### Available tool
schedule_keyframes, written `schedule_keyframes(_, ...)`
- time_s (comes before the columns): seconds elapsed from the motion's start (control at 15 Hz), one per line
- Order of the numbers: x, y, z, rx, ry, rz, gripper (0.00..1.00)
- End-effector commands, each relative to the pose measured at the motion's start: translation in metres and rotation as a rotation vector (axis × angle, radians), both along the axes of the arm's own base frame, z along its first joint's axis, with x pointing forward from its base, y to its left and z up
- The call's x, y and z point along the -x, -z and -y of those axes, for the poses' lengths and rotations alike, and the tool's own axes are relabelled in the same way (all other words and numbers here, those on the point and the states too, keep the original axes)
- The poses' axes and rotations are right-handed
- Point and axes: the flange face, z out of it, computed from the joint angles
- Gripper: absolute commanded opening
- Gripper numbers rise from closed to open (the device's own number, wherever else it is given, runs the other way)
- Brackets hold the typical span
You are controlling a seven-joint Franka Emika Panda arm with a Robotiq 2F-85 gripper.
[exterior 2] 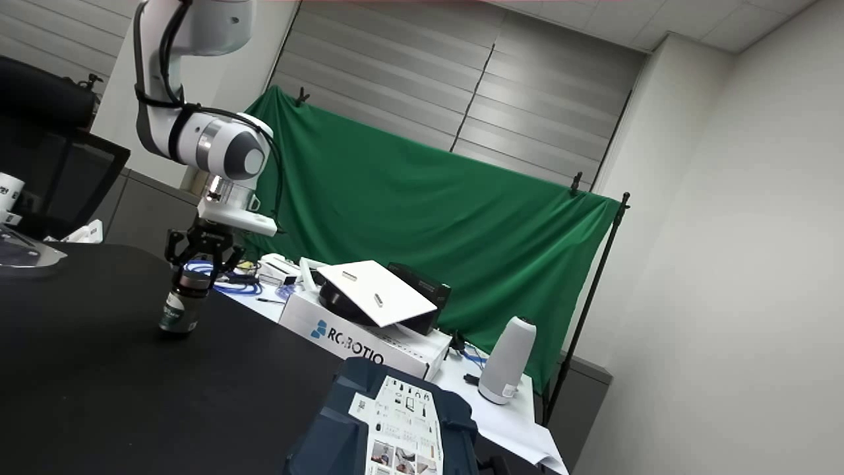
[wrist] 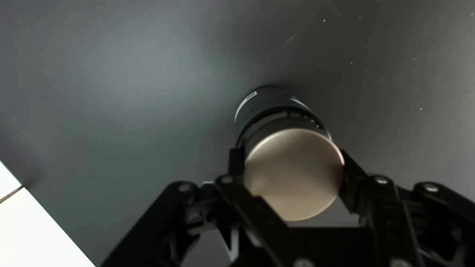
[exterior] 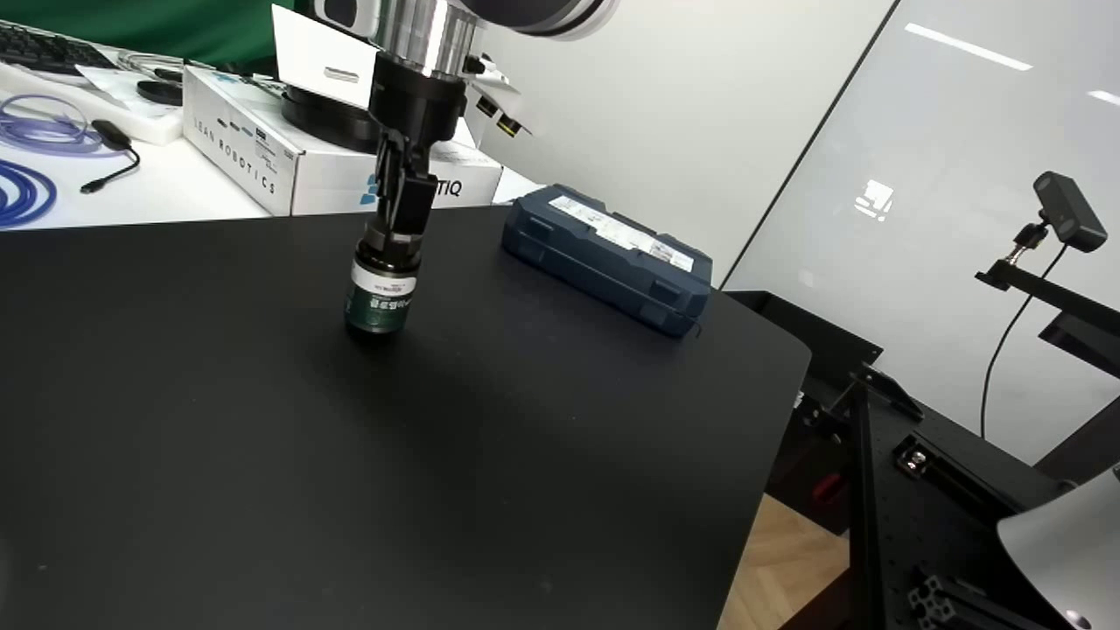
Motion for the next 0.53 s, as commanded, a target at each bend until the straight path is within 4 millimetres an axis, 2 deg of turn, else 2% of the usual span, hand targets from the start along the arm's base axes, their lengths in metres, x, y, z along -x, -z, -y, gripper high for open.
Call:
schedule_keyframes(0.0,0.027,-0.027,-0.001,0.028,-0.015,-0.010,0.36)
schedule_keyframes(0.27,0.073,-0.049,0.000,0.038,-0.045,-0.024,0.36)
schedule_keyframes(0.47,0.106,-0.071,0.010,0.054,-0.058,-0.011,0.36)
